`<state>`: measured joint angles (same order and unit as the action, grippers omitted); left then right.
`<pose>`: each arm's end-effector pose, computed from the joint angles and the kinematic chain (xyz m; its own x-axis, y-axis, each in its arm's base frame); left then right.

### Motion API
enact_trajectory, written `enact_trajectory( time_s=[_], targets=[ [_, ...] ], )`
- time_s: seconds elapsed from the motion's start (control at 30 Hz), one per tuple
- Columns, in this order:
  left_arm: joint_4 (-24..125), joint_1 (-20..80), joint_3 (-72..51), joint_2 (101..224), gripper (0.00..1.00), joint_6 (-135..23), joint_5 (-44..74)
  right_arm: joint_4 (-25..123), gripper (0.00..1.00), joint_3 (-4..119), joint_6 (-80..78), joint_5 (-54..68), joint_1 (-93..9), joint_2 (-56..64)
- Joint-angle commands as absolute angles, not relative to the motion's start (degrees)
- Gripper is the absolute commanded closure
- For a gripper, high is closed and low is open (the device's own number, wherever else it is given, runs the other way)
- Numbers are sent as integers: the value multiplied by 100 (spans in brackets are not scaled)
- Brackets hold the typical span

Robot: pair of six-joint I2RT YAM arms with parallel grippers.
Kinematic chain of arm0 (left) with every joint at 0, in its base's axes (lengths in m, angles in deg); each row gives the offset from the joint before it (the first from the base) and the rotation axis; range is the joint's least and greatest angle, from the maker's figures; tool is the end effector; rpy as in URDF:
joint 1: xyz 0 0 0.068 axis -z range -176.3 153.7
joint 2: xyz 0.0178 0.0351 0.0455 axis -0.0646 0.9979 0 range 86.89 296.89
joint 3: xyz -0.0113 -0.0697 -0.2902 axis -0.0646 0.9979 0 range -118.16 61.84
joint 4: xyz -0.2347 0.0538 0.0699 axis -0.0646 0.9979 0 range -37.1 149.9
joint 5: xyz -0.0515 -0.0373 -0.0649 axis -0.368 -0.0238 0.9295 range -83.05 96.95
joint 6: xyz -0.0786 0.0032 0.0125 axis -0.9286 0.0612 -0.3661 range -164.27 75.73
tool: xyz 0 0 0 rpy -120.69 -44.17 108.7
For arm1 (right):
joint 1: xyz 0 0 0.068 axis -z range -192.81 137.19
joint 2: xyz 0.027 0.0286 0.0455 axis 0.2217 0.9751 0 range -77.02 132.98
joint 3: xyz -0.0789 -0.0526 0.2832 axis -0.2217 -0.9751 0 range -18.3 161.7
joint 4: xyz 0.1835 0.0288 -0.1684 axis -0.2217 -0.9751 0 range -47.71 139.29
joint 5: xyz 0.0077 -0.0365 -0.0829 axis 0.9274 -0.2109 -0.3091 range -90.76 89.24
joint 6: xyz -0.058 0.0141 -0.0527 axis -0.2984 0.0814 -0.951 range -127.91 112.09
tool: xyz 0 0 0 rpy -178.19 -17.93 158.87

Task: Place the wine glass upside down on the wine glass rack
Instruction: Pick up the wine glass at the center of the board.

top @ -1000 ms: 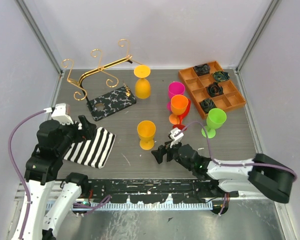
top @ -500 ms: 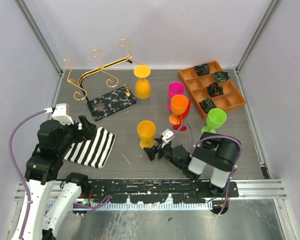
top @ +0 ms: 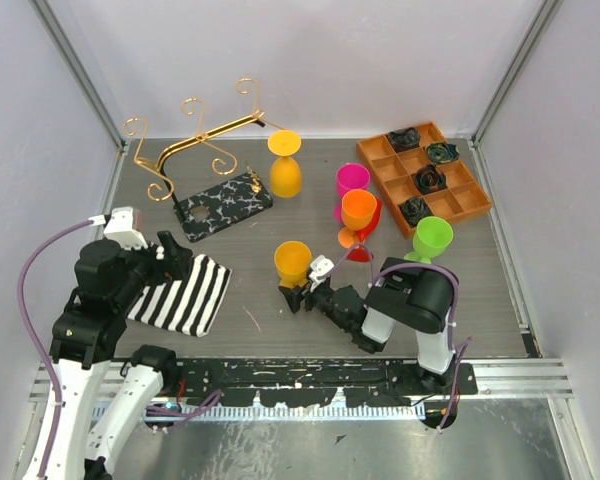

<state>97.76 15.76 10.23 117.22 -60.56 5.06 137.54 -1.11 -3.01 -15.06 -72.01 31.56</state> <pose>0.0940 -0.0178 0.3440 -0.4256 -0.1959 -0.8835 0.0623 0.9676 -0.2445 0.1719 0.2552 0.1464 -0.0883 0.0138 -0.9960 -0.7011 0.7094 0.0719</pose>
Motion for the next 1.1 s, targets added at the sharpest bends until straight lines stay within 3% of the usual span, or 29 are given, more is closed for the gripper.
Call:
enact_trajectory(
  time_s=[0.0, 0.5, 1.07],
  targets=[
    [9655, 1579, 1077, 11775, 1, -5982, 608, 14666, 28, 59, -685, -1661, -7223, 3304],
    [9609, 1583, 1091, 11945, 2, -5974, 806, 14667, 50, 504, -1102, -1864, -7222, 3726],
    [9502, 1586, 1115, 12050, 2, -5972, 994, 14668, 91, 513, -1134, -1662, -7217, 3721]
  ],
)
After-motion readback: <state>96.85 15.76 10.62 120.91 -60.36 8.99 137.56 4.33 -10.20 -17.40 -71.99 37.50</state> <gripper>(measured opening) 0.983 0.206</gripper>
